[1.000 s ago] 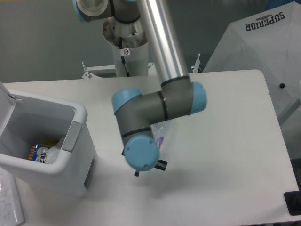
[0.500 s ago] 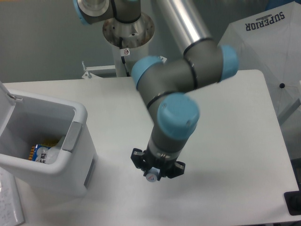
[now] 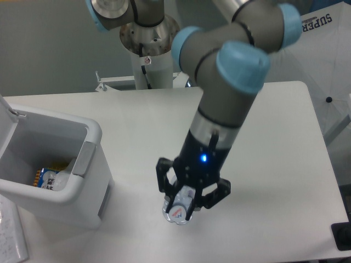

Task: Place the trash in the trash can
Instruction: 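Carry the bottle over the bin and lower it inside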

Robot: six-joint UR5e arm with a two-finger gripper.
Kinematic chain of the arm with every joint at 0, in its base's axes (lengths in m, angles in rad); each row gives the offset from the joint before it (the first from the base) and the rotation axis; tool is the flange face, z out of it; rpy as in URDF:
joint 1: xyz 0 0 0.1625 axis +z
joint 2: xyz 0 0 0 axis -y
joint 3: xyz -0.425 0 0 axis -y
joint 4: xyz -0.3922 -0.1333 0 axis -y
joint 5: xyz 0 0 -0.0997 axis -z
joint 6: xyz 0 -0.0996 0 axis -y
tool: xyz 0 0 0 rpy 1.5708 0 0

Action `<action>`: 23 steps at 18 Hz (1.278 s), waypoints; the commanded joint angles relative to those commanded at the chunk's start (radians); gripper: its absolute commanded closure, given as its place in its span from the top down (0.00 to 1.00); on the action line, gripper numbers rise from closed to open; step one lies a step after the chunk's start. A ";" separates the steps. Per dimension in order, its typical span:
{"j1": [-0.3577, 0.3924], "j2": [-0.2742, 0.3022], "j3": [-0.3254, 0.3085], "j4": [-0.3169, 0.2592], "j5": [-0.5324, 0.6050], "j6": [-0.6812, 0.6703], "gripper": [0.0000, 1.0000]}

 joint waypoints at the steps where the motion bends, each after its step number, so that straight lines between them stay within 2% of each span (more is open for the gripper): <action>1: -0.002 0.012 0.000 0.035 -0.025 -0.009 0.00; 4: -0.008 0.048 -0.002 0.094 -0.101 -0.034 0.00; 9: -0.018 0.127 -0.009 0.098 -0.210 -0.034 0.00; 12: -0.060 0.175 -0.024 0.097 -0.226 -0.041 0.00; 18: -0.159 0.250 -0.112 0.102 -0.224 -0.032 0.00; 23: -0.202 0.273 -0.199 0.112 -0.224 -0.014 0.00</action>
